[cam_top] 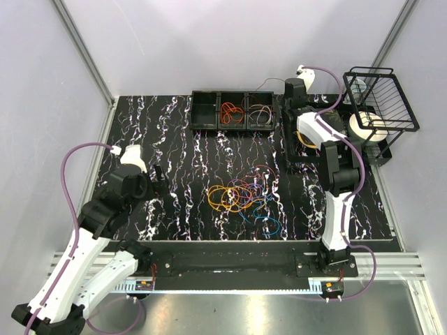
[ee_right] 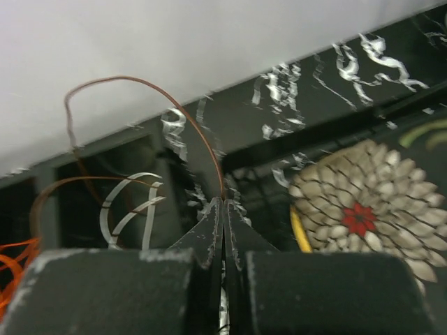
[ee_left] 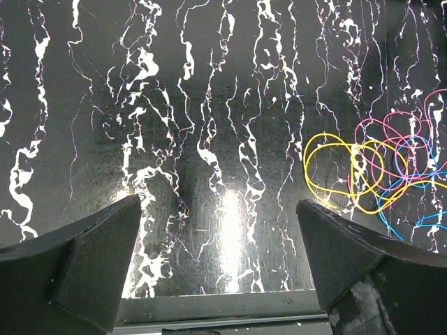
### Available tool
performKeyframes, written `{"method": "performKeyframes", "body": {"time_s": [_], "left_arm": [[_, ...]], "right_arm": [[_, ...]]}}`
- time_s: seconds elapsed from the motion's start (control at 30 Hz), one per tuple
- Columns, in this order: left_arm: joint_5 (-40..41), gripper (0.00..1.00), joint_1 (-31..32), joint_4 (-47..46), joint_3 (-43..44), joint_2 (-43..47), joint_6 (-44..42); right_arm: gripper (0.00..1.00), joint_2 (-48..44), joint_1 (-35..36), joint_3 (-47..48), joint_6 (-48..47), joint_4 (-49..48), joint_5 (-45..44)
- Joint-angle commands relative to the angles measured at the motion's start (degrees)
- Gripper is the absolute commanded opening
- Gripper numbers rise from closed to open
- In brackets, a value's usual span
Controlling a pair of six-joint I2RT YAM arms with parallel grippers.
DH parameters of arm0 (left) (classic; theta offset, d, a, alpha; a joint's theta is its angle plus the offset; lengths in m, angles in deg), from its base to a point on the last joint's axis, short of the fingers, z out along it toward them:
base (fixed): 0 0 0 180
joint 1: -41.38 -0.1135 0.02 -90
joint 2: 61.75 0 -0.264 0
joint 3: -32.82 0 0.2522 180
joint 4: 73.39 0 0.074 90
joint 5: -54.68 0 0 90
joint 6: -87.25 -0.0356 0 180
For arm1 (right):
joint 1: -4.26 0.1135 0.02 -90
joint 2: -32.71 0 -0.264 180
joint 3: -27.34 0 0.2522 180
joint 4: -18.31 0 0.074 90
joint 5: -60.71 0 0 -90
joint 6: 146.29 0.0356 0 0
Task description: Untangle the cables
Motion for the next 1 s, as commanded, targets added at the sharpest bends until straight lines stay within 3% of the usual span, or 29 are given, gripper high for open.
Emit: {"method": "performKeyframes", "body": {"time_s": [0.0, 0.4, 0.73, 0.97], "left_arm": [[0.3, 0.96, -0.2, -3.0, -0.4, -0.3, -0.3], [0.5, 0.96, -0.2, -3.0, -0.3, -0.6, -0.1], [0.9, 0.96, -0.2, -2.9, -0.3, -0.6, 0.3], [0.8, 0.95, -0.2, -2.8, -0.1, -1.1, 0.1]], "right_arm": [[0.00, -0.2, 0.2, 2.4, -4.1, 2.1, -7.0], [0.00, -5.3, 0.0, -0.7, -15.9, -2.4, -14.1], [0.00, -4.1, -0.1, -0.6, -25.9, -7.7, -19.4], [0.00, -4.4, 1.3, -1.3, -24.5, -7.7, -9.9]]}}
